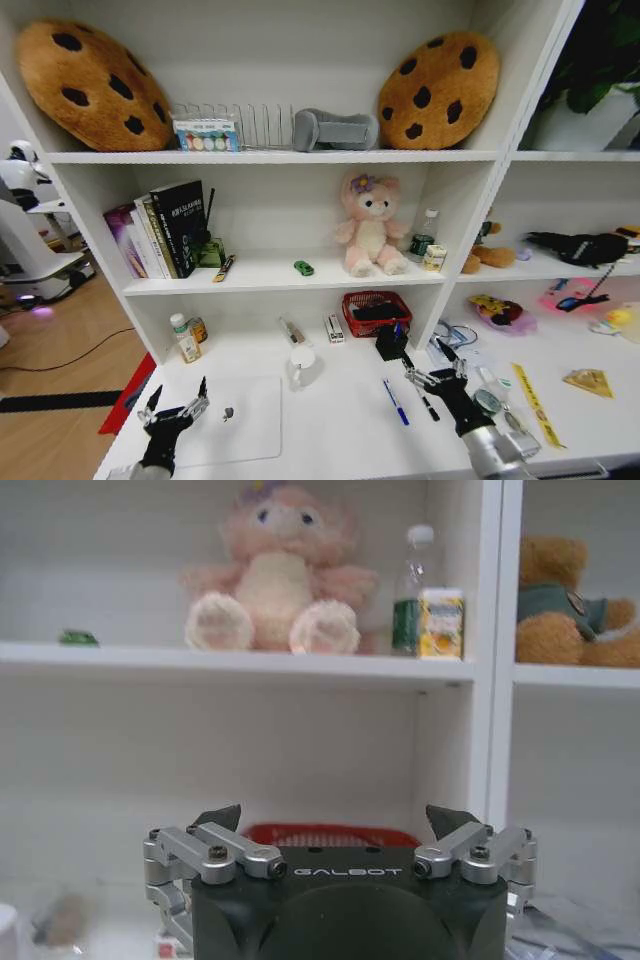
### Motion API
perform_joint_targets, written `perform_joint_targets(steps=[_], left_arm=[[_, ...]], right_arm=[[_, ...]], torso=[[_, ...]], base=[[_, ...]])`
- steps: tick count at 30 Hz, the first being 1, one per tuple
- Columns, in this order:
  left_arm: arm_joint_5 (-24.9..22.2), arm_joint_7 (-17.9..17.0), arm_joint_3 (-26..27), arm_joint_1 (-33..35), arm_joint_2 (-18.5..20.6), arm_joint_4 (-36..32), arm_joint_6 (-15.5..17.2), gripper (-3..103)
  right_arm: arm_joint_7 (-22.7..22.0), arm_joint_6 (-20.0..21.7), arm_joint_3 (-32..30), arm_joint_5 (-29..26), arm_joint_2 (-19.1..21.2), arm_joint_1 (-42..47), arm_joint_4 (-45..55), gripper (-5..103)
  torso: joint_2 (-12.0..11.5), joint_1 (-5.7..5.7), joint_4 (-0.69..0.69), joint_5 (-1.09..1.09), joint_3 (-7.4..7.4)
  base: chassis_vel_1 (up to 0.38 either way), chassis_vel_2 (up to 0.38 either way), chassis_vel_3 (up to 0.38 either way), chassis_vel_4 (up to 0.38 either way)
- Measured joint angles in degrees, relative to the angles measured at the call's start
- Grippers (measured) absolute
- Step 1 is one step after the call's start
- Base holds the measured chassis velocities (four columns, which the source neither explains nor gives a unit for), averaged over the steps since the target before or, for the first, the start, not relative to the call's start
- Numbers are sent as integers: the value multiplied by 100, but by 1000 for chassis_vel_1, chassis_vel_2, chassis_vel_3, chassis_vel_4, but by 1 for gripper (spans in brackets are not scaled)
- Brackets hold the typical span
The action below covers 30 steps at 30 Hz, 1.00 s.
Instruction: Organize the objects on the table.
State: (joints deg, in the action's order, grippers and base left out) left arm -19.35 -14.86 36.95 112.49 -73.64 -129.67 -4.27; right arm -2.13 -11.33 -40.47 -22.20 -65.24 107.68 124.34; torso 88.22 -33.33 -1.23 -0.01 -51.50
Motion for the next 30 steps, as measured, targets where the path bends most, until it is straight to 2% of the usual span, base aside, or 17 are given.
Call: perform_joint_targets(steps=[3,5,6,7,8,11,12,14,17,20,22,23,24,26,28,29,30], left_arm=[[-28,28,7,-7,30,-13,-150,100],[-72,109,58,30,50,-91,-266,100],[-72,109,58,30,50,-91,-266,100],[-97,142,102,72,86,-142,-335,100],[-97,142,102,72,86,-142,-335,100],[-179,253,286,172,135,-240,-431,100],[-179,253,286,172,135,-240,-431,100],[-294,318,437,209,131,-251,-439,100],[-368,339,509,221,129,-253,-440,100],[-547,341,668,205,93,-228,-441,100],[-550,332,672,197,78,-217,-441,100],[-553,321,676,190,60,-195,-441,100],[-553,321,676,190,60,-195,-441,100],[-549,318,676,199,44,-183,-442,100],[-544,318,673,206,34,-183,-444,100],[-538,316,670,209,5,-188,-444,100],[-538,316,670,209,5,-188,-444,100]], right_arm=[[-133,45,85,98,4,30,-251,100],[-321,342,149,-119,99,70,-308,100],[-321,342,149,-119,99,70,-308,100],[-436,588,177,-249,193,79,-309,100],[-436,588,177,-249,193,79,-309,100],[-641,1204,210,-504,357,78,-172,100],[-641,1204,210,-504,357,78,-172,100],[-779,1677,236,-642,418,13,-84,100],[-832,1840,248,-681,437,-24,-62,100],[-1113,2764,365,-832,527,-333,-62,100],[-1132,2866,380,-865,539,-375,-62,100],[-1182,3187,434,-989,584,-520,-55,100],[-1182,3187,434,-989,584,-520,-55,100],[-1223,3552,540,-1159,683,-809,-54,100],[-1231,3661,583,-1232,730,-933,-68,100],[-1259,3906,672,-1402,809,-1176,-107,100],[-1259,3906,672,-1402,809,-1176,-107,100]], torso=[[0,0,-1,2,0],[0,0,-2,0,0],[0,0,-2,0,0],[0,0,-1,2,0],[0,0,-1,2,0],[0,0,-1,1,0],[0,0,-1,1,0],[0,0,-1,1,0],[0,0,-1,0,0],[0,0,-2,1,0],[0,0,-1,1,0],[0,0,-2,1,0],[0,0,-2,1,0],[0,0,-1,1,0],[0,0,0,1,0],[0,0,0,1,0],[0,0,0,1,0]], base=[[0,0,0,0],[0,0,0,0],[0,0,0,0],[0,0,0,0],[0,0,0,0],[0,0,0,0],[0,0,0,0],[0,0,0,0],[0,0,0,0],[0,0,0,0],[0,0,0,0],[0,0,0,0],[0,0,0,0],[0,0,0,0],[0,0,0,0],[0,0,0,0],[0,0,0,0]])
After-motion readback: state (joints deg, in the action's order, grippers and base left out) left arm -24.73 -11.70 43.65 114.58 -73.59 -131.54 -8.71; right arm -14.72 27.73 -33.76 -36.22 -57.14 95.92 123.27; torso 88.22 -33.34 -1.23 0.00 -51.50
